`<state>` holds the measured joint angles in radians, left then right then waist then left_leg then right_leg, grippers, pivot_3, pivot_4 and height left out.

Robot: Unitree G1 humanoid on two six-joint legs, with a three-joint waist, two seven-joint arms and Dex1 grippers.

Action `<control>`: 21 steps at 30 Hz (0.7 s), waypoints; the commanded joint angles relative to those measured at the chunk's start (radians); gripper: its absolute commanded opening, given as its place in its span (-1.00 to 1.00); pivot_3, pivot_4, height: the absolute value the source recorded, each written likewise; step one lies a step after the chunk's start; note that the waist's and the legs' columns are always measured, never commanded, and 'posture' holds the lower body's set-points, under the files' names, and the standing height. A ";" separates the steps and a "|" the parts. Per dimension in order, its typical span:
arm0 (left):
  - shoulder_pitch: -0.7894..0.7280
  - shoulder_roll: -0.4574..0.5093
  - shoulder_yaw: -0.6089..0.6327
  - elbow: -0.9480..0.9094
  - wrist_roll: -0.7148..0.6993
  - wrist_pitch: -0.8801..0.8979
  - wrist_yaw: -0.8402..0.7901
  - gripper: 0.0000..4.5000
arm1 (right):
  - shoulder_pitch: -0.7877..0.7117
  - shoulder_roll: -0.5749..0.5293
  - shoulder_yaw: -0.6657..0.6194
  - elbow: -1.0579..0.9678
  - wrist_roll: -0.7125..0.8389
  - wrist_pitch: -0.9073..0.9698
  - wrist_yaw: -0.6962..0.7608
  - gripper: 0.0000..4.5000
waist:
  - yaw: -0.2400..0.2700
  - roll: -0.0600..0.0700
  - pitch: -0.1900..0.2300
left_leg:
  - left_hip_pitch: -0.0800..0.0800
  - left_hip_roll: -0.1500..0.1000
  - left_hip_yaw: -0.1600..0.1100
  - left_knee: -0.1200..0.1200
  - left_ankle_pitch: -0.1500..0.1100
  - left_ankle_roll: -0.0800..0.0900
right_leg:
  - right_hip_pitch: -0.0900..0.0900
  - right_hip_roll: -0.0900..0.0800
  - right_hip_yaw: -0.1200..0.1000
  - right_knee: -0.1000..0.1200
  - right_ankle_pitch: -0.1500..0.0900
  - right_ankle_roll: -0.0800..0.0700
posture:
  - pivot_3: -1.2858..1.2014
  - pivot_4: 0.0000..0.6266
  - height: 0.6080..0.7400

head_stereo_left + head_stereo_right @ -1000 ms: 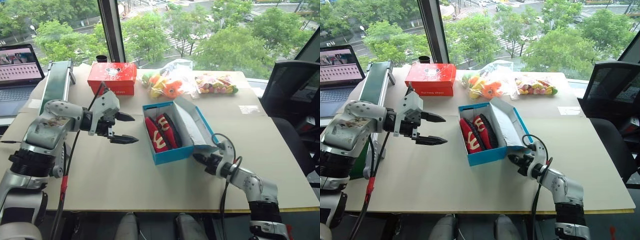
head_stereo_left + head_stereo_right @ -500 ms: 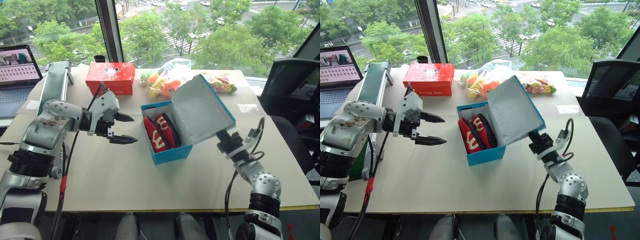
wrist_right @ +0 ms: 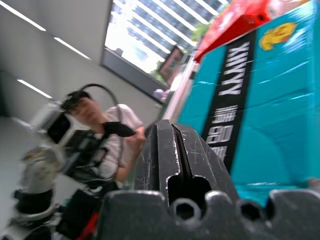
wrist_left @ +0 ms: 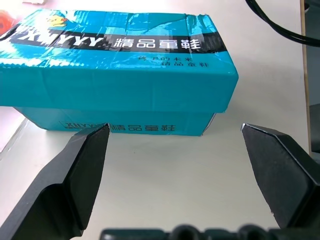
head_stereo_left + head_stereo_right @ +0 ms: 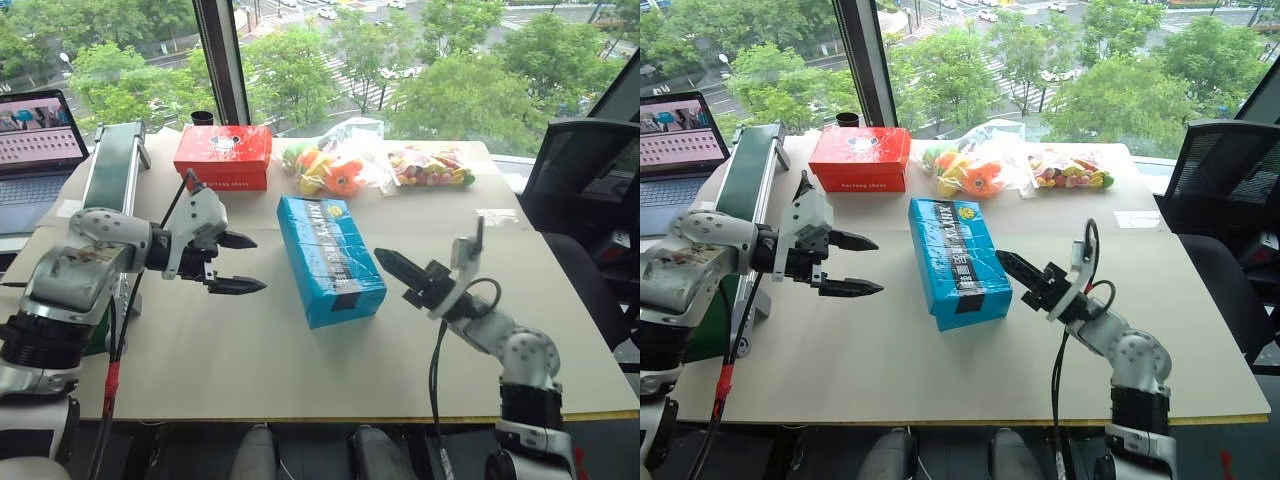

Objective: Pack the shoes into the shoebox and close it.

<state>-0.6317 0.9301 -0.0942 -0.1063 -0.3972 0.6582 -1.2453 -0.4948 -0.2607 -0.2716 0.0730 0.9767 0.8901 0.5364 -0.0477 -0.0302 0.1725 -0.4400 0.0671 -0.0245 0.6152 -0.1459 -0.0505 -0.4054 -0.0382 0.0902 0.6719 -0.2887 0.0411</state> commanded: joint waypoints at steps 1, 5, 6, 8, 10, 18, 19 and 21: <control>0.026 0.018 0.046 -0.049 -0.017 0.010 0.017 1.00 | -0.122 -0.029 0.113 0.014 -0.144 -0.075 0.020 -0.97 | -0.001 0.000 0.000 | 0.000 0.000 0.000 -0.001 0.000 0.000 | 0.000 0.000 0.000 0.000 0.001 -0.001 | 0.03 -0.52 0.99; 0.072 0.013 0.073 -0.094 -0.033 0.032 0.051 1.00 | -0.335 -0.052 0.373 0.189 -0.429 -0.180 0.084 -0.97 | -0.002 0.000 0.000 | 0.000 0.000 0.000 -0.002 0.000 0.000 | -0.001 0.000 0.000 0.000 0.002 -0.004 | 0.03 -0.52 0.99; 0.084 0.012 0.081 -0.105 -0.037 0.038 0.059 1.00 | -0.384 -0.042 0.426 0.251 -0.488 -0.222 0.113 -0.97 | -0.004 0.000 0.000 | 0.000 0.000 0.000 -0.002 0.000 0.000 | -0.002 0.000 0.000 0.000 0.002 -0.004 | 0.03 -0.52 0.99; 0.110 0.009 0.091 -0.125 -0.041 0.042 0.076 1.00 | -0.478 0.001 0.486 0.409 -0.583 -0.321 0.142 -0.97 | -0.006 0.000 0.000 | 0.000 0.000 0.000 -0.002 0.000 0.000 | -0.002 0.000 0.000 0.001 0.002 -0.004 | 0.03 -0.52 0.99; 0.138 0.006 0.101 -0.149 -0.045 0.048 0.099 1.00 | -0.573 0.057 0.513 0.587 -0.662 -0.431 0.145 -0.97 | -0.009 0.000 0.000 | 0.000 0.000 0.000 -0.002 0.000 0.000 | -0.002 0.000 0.000 0.001 0.002 -0.004 | 0.03 -0.52 0.99; 0.251 0.012 0.172 -0.273 -0.103 0.116 0.179 1.00 | -0.656 0.174 0.600 0.954 -0.905 -0.669 0.150 -0.97 | -0.004 0.000 0.000 | -0.001 0.000 0.000 -0.002 0.000 0.000 | -0.001 0.000 -0.001 0.001 0.002 -0.005 | 0.03 -0.52 0.99; 0.261 0.013 0.179 -0.284 -0.110 0.122 0.187 1.00 | -0.647 0.175 0.617 0.973 -0.940 -0.690 0.144 -0.97 | -0.005 0.000 0.000 | 0.000 0.000 0.000 -0.002 0.000 0.000 | -0.001 0.000 0.000 0.001 0.002 -0.005 | 0.03 -0.52 0.99; 0.271 0.013 0.184 -0.299 -0.118 0.129 0.199 1.00 | -0.634 0.177 0.624 0.994 -0.978 -0.723 0.137 -0.97 | -0.004 0.000 0.000 | 0.003 0.000 0.000 -0.002 0.000 0.000 | 0.001 0.000 -0.001 0.002 0.001 -0.005 | 0.03 -0.52 0.99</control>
<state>-0.3571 0.9341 0.0538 -0.3669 -0.4987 0.7809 -1.0620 -1.1668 -0.0824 0.3144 1.0014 0.0682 0.1767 0.6809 -0.0518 -0.0307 0.1722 -0.4358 0.0673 -0.0249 0.6130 -0.1460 -0.0508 -0.4035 -0.0379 0.0897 0.6746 -0.2873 0.0359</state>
